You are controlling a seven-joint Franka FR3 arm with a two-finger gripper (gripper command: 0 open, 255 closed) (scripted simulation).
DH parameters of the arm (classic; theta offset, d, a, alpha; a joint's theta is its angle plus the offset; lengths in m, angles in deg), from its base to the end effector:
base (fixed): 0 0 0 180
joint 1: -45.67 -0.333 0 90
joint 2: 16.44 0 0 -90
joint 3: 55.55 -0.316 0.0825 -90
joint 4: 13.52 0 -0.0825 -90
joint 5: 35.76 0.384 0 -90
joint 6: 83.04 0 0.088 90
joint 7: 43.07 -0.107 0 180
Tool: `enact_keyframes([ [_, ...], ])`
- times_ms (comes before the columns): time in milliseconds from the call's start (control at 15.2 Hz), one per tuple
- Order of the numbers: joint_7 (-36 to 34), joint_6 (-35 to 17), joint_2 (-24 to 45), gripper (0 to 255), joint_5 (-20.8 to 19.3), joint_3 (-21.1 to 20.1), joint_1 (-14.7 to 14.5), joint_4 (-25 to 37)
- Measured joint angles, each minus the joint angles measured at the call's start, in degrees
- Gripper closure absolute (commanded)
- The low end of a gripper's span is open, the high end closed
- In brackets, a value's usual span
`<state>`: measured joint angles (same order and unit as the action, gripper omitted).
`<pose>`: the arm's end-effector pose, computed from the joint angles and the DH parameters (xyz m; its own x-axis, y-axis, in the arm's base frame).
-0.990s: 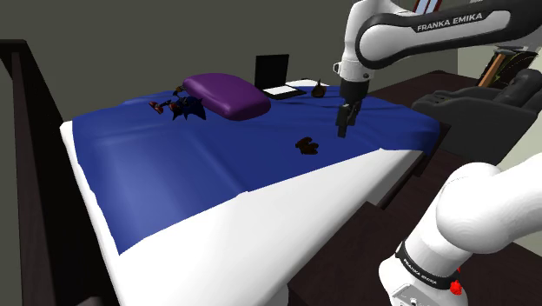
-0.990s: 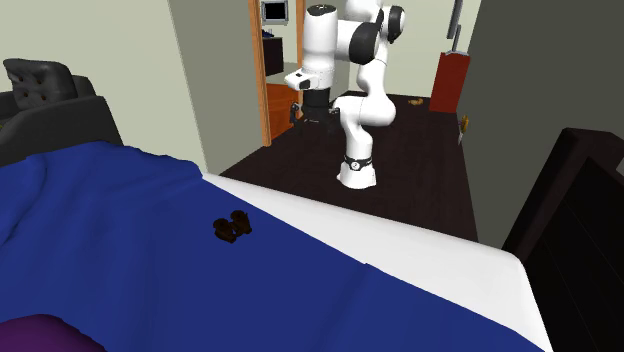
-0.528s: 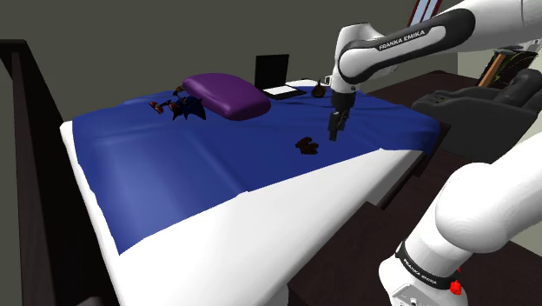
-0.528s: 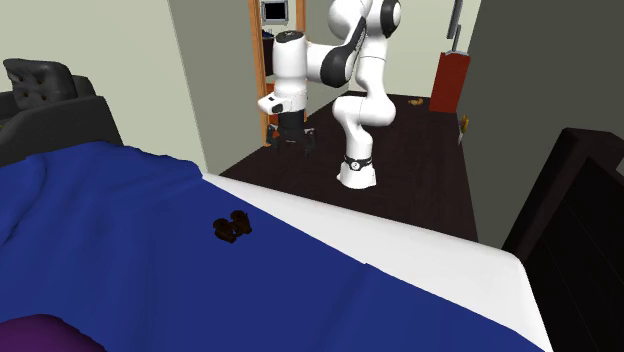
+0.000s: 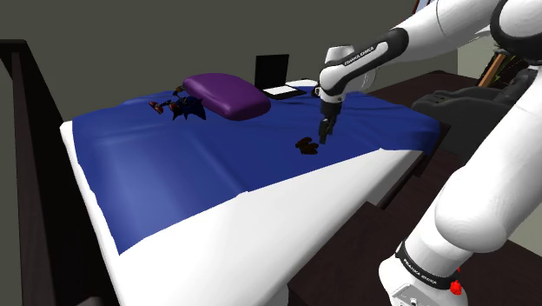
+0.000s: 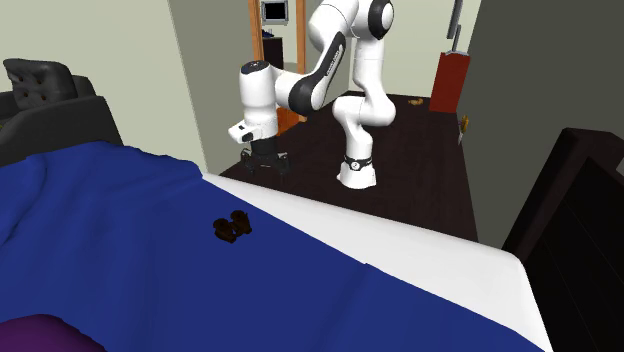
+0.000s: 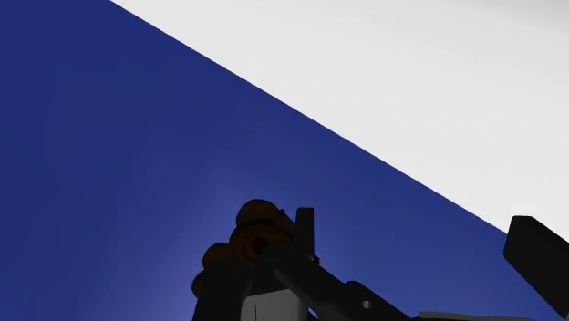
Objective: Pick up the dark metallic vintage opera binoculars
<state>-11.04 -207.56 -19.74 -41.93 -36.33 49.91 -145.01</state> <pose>0.4552 -0.2025 0.3667 0.9730 0.2113 -0.0929 0.2139 -0.9767 0.0191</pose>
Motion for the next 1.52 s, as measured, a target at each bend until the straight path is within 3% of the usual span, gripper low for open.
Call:
enact_keyframes([
  [594, 13.9, -4.6, 21.6, 0, 10.5, 0.5, 4.4, 15.6],
  [1122, 15.9, -9.1, 27.3, 0, 13.0, -0.7, 5.7, 16.4],
  [1188, 15.9, -9.4, 27.4, 255, 13.1, -0.7, 5.6, 16.2],
  [1518, 15.9, -9.6, 27.5, 255, 13.1, -0.8, 5.7, 16.2],
])
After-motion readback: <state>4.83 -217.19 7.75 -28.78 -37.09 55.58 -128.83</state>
